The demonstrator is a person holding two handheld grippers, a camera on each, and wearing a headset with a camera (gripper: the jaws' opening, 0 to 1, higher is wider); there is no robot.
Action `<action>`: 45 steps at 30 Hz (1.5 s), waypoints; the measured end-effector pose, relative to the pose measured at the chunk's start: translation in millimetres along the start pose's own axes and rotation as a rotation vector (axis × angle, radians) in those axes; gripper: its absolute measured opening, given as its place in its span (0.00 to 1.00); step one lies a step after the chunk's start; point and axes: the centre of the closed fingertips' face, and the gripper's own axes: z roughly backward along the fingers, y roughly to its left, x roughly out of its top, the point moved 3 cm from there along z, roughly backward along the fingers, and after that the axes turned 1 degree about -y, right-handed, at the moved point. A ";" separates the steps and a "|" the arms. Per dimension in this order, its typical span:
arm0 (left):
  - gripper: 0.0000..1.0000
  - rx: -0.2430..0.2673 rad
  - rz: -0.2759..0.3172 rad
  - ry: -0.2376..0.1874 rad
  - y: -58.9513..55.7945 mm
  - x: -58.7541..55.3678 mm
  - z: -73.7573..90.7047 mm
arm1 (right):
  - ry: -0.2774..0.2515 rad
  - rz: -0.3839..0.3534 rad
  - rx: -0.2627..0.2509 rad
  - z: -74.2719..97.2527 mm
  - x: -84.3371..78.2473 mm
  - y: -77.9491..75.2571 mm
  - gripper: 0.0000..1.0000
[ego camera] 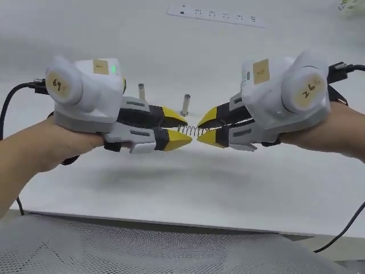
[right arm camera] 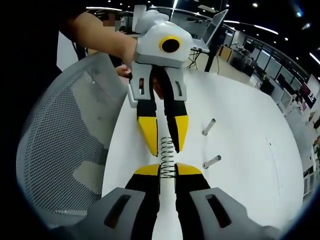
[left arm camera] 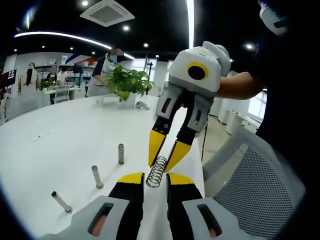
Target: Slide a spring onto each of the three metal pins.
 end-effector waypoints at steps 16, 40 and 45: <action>0.04 -0.013 -0.012 -0.009 -1.2 2.6 0.2 | -0.007 0.008 0.001 3.4 2.8 -0.7 0.08; 0.02 -0.051 -0.026 0.006 -6.8 7.6 2.3 | -0.018 0.008 0.022 5.1 3.1 2.0 0.08; 0.02 -0.055 -0.022 0.008 -7.6 6.8 2.7 | -0.022 0.006 0.020 5.5 3.6 3.2 0.09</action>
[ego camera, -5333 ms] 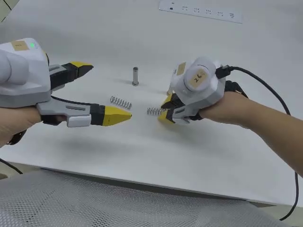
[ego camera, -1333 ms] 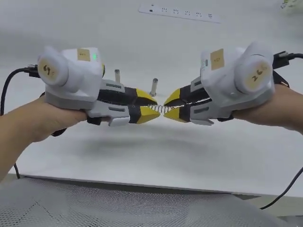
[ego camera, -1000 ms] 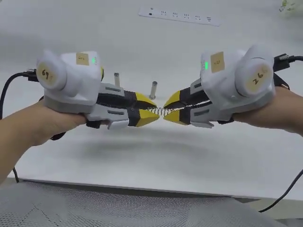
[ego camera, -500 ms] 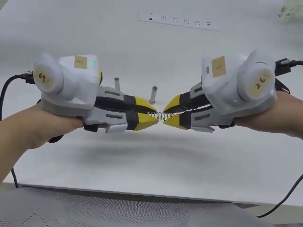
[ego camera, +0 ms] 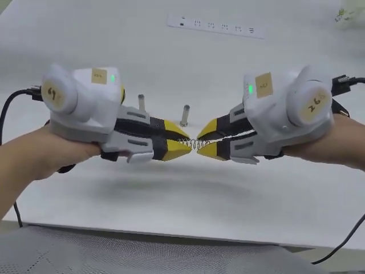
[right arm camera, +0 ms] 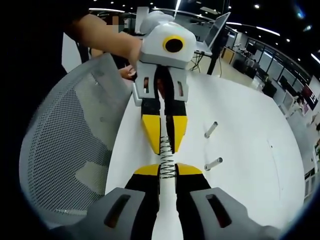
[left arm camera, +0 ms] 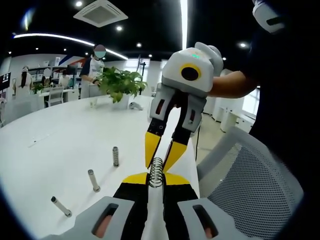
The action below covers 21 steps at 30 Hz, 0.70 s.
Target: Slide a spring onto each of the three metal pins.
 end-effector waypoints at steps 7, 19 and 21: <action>0.02 -0.006 0.013 0.002 0.7 -4.1 0.6 | 0.005 -0.017 0.003 1.0 -6.3 2.6 0.10; 0.02 -0.027 0.017 0.003 -3.3 -4.7 1.0 | -0.010 -0.046 0.004 -0.4 -13.3 6.3 0.08; 0.02 -0.027 0.020 0.001 -3.3 -4.9 1.5 | -0.014 -0.047 0.003 0.1 -12.5 6.4 0.08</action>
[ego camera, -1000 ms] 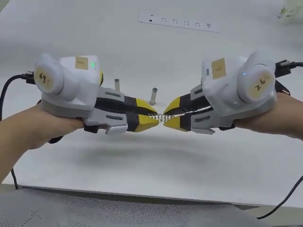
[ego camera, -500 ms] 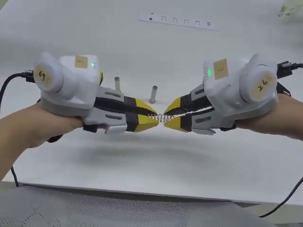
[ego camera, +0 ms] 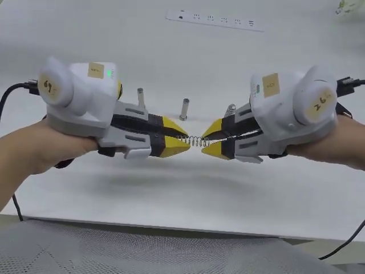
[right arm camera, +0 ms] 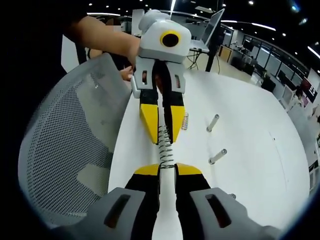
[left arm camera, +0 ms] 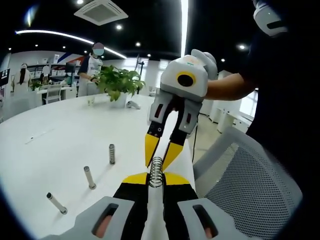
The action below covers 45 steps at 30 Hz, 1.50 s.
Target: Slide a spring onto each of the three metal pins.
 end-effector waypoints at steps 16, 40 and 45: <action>0.02 -0.001 -0.014 0.011 1.4 -1.7 -0.7 | -0.029 0.045 -0.019 10.9 13.1 -4.6 0.08; 0.02 0.002 -0.045 0.035 -1.0 -5.9 -4.5 | -0.099 0.066 0.011 14.3 39.5 0.8 0.08; 0.02 0.002 -0.051 0.035 -2.2 -4.7 -6.0 | -0.111 0.060 0.015 14.1 42.5 0.8 0.08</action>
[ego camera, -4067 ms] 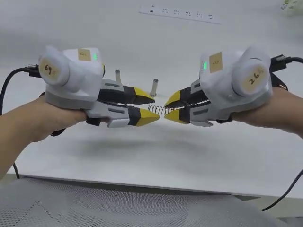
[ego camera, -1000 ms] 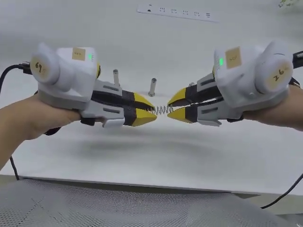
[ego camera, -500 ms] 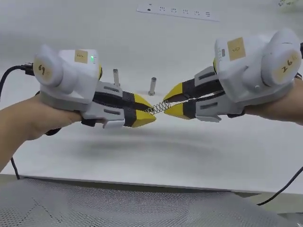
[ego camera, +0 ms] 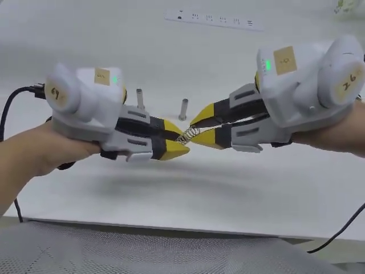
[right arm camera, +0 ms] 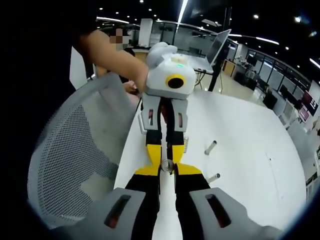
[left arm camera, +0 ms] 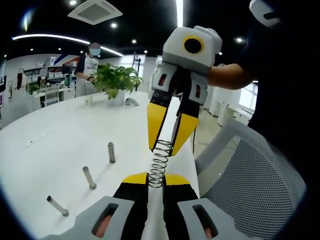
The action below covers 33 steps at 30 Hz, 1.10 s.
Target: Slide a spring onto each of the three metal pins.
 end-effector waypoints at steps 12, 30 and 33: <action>0.02 -0.010 0.001 -0.011 -3.9 3.6 -3.7 | -0.090 -0.046 -0.019 -4.2 14.3 1.2 0.08; 0.02 -0.001 0.016 -0.015 -4.1 2.3 1.4 | -0.147 -0.049 -0.050 -5.8 17.5 2.4 0.07; 0.02 0.000 0.017 -0.014 -4.0 2.1 1.0 | -0.146 -0.044 -0.053 -5.7 17.2 2.7 0.07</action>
